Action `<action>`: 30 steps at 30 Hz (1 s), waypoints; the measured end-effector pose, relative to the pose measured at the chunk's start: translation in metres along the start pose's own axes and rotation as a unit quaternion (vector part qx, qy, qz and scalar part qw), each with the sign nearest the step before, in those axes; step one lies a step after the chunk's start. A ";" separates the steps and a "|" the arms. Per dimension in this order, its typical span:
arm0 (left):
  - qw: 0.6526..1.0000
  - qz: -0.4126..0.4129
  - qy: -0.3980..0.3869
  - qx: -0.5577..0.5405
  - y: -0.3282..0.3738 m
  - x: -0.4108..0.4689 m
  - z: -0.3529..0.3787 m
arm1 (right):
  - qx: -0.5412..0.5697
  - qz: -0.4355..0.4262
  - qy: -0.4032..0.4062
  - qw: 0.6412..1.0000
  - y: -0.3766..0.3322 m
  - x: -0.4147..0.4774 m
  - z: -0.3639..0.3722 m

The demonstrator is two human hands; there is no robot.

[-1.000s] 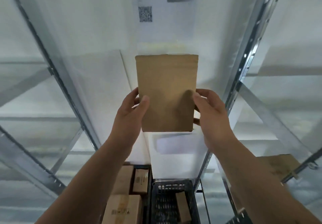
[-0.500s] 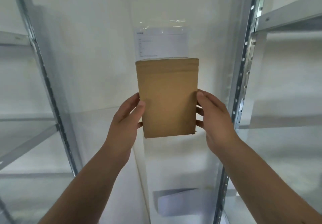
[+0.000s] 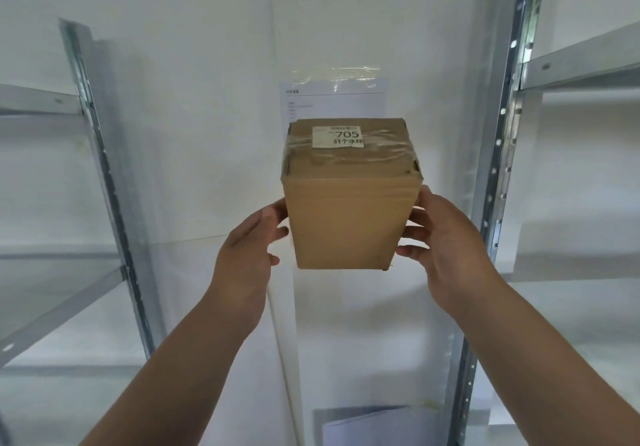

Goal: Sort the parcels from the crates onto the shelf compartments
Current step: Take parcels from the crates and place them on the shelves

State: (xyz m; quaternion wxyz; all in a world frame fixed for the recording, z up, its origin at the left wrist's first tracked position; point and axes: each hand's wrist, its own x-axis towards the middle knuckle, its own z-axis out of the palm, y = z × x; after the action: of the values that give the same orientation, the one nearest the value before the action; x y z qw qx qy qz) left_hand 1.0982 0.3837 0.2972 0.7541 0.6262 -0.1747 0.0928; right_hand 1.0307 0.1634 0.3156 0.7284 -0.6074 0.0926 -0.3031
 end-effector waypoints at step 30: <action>0.993 0.071 -0.051 -0.075 -0.004 -0.001 0.011 | 0.046 -0.085 -0.091 0.991 0.002 0.001 -0.028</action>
State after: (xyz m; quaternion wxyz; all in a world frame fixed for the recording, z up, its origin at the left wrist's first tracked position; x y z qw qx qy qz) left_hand 1.0975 0.3725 0.2947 0.7804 0.5582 -0.2634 0.1004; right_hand 1.0183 0.1401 0.3072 0.7327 -0.6038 -0.0405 -0.3113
